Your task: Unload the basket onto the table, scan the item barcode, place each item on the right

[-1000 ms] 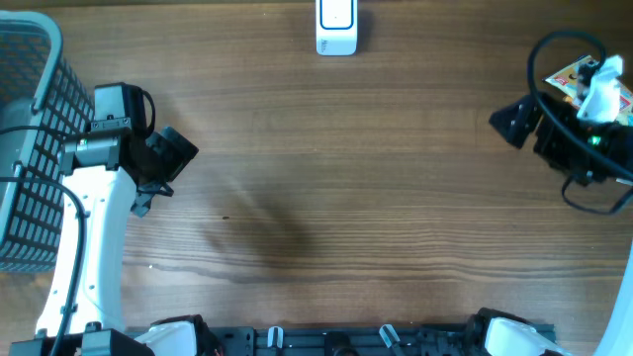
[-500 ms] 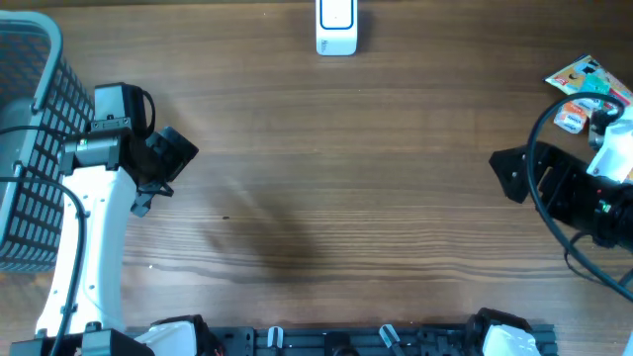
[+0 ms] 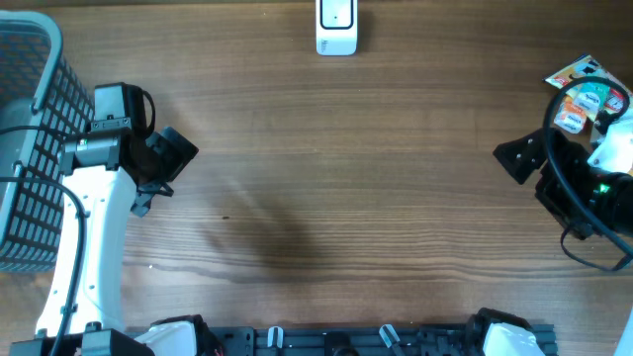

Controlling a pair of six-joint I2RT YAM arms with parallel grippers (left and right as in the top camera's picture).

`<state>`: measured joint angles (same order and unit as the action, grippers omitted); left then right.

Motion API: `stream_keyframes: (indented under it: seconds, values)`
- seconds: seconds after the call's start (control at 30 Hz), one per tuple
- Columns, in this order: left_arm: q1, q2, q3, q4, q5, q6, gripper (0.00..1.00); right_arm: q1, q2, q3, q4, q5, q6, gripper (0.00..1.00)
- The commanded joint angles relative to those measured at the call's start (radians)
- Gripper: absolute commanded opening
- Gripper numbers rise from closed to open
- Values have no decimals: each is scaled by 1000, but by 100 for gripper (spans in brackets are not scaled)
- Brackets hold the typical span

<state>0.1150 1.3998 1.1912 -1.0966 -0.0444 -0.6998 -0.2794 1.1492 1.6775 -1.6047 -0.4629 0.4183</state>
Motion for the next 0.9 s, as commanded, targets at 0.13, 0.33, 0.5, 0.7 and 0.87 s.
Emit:
stream_keyframes:
  seconds: [0.13, 0.33, 0.5, 0.7, 0.87]
  values:
    - [1, 5, 13, 0, -13, 12, 100, 2, -11, -39, -3, 22, -60, 100]
    - [1, 5, 13, 0, -13, 12, 100, 2, -85, -134, 85, 18, -105, 100]
    - [1, 5, 13, 0, -13, 12, 100, 19, -283, -292, 260, 2, -113, 100]
    - [1, 5, 13, 0, -13, 12, 100, 156, -532, -520, 578, -9, -174, 100]
    - [1, 5, 13, 0, -13, 12, 100, 237, -744, -759, 806, -9, -186, 100]
